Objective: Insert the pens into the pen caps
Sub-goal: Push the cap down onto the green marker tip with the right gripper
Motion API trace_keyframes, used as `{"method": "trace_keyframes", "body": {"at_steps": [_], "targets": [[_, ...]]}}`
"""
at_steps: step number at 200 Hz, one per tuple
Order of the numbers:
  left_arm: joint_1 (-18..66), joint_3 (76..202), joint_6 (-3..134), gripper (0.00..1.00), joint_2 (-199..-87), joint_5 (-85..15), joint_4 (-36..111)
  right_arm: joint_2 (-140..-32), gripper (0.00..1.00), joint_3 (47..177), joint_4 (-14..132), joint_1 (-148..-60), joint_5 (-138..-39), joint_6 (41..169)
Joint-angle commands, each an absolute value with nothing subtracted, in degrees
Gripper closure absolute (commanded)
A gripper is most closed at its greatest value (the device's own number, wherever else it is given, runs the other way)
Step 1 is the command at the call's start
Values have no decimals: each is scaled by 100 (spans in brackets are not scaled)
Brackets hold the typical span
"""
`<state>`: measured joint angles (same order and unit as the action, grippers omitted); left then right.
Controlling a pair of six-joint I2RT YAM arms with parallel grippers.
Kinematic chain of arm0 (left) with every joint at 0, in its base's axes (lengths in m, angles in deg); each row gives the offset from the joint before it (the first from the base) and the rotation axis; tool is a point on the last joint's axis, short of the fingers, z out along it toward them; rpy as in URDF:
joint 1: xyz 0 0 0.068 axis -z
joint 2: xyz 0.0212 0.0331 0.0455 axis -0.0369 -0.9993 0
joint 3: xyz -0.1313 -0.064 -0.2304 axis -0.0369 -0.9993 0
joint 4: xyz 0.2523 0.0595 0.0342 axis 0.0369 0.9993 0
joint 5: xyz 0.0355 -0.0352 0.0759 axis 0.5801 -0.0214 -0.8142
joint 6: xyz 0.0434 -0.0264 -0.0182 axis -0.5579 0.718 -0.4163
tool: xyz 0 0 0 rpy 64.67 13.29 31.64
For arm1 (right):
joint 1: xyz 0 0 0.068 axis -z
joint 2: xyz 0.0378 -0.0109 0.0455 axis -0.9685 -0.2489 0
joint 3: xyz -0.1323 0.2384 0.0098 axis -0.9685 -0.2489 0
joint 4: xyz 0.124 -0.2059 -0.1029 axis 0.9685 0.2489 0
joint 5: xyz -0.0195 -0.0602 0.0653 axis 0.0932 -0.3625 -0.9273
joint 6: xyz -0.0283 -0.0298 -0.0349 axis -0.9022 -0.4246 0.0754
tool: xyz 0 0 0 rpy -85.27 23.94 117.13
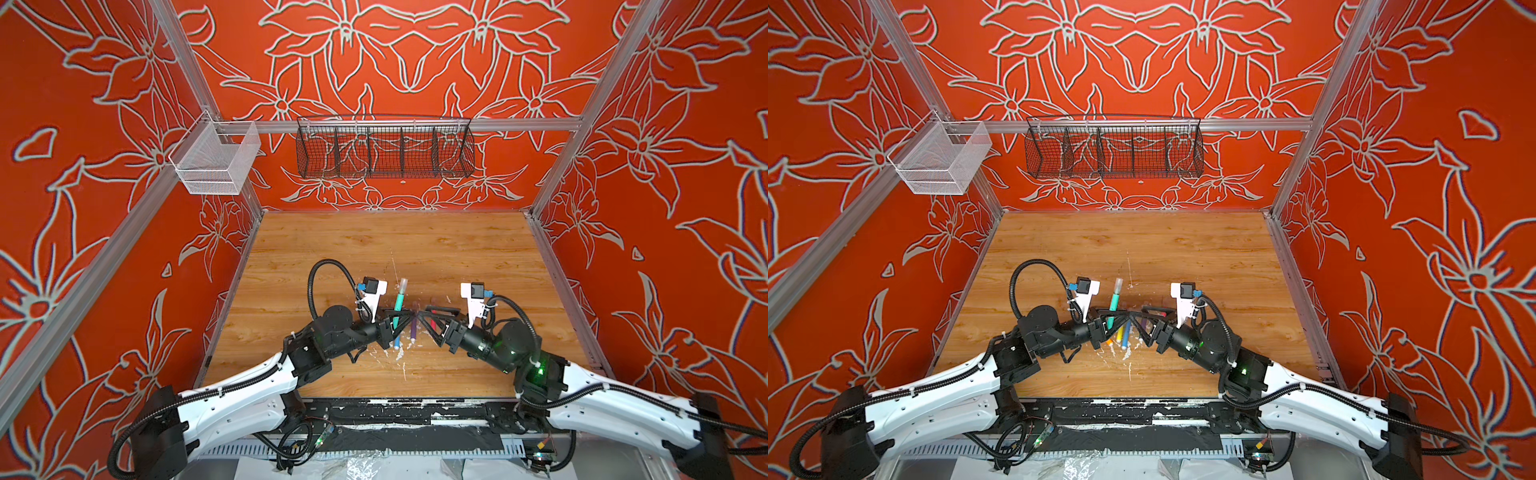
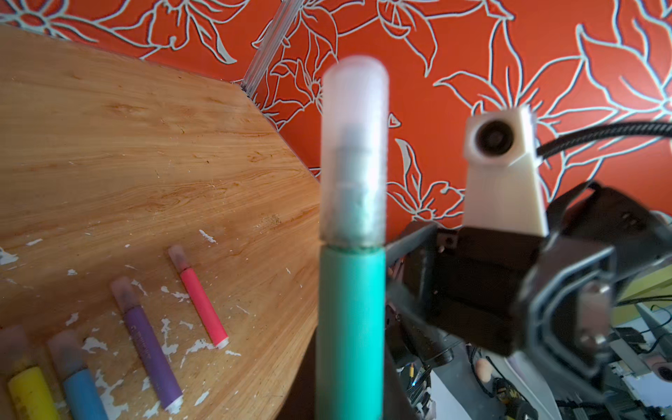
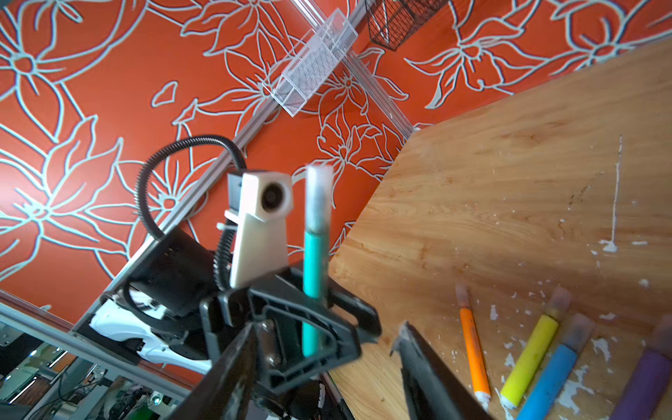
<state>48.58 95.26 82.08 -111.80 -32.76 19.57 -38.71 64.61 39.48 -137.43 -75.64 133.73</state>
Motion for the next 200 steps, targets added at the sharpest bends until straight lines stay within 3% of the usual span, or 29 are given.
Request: {"method": "trace_keyframes", "body": {"at_steps": [1,52,96,130,191,200], "targets": [[4975,9640,7634,100,-11061,-3238,2184,-4066,35,7007,4297,-13677,-7392,13108],[5280,9577,7218,100,-10957,-3476,2429,-4993,38,7533,4166,-13392,-7468,13342],[5326,9578,7139,100,-10949,-3497,2516,-5400,55,7822,4127,-13342,-7634,13297],[5339,9539,7143,100,-10931,-3521,2503,-5451,57,7906,4171,-13324,-7713,13255],[5263,9726,7229,100,-10957,-3680,2526,-5647,100,7740,4052,-13334,-8144,13434],[5149,9840,7295,100,-10981,-3678,2570,-5639,100,7637,4016,-13345,-8176,13485]]}}
